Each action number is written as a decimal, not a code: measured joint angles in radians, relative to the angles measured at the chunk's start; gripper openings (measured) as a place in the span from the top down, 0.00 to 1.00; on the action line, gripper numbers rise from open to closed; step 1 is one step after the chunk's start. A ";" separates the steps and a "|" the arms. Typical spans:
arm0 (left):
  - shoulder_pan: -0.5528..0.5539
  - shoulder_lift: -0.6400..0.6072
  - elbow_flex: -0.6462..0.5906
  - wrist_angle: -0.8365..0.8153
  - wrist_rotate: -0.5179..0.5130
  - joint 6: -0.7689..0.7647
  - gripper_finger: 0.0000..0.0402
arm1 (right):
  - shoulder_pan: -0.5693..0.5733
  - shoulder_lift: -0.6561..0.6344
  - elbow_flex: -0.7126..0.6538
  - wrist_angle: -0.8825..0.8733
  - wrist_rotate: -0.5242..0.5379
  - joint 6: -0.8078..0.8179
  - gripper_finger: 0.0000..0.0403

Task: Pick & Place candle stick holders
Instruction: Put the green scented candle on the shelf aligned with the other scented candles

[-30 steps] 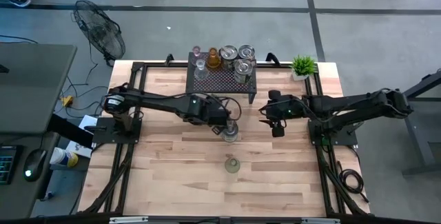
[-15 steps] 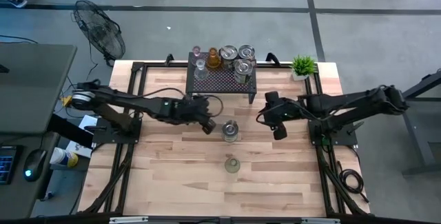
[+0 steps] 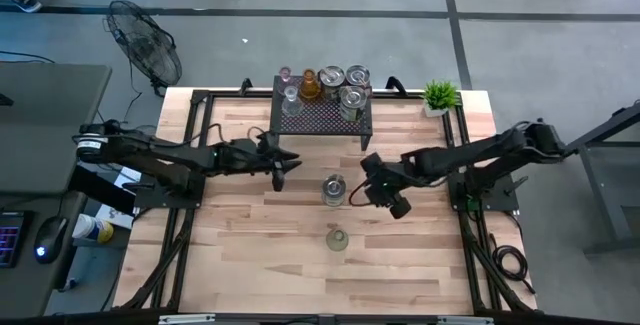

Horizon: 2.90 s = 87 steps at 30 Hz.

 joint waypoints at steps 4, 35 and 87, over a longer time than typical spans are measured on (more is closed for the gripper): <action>0.049 -0.005 -0.088 0.193 0.144 0.041 0.71 | 0.008 0.090 0.100 -0.040 -0.018 -0.056 0.51; 0.055 -0.518 -0.445 0.310 0.243 0.147 0.71 | 0.002 0.400 0.374 -0.144 0.017 -0.268 0.51; 0.055 -0.529 -0.450 0.248 0.232 0.136 0.71 | -0.031 0.403 0.370 -0.151 -0.005 -0.374 1.00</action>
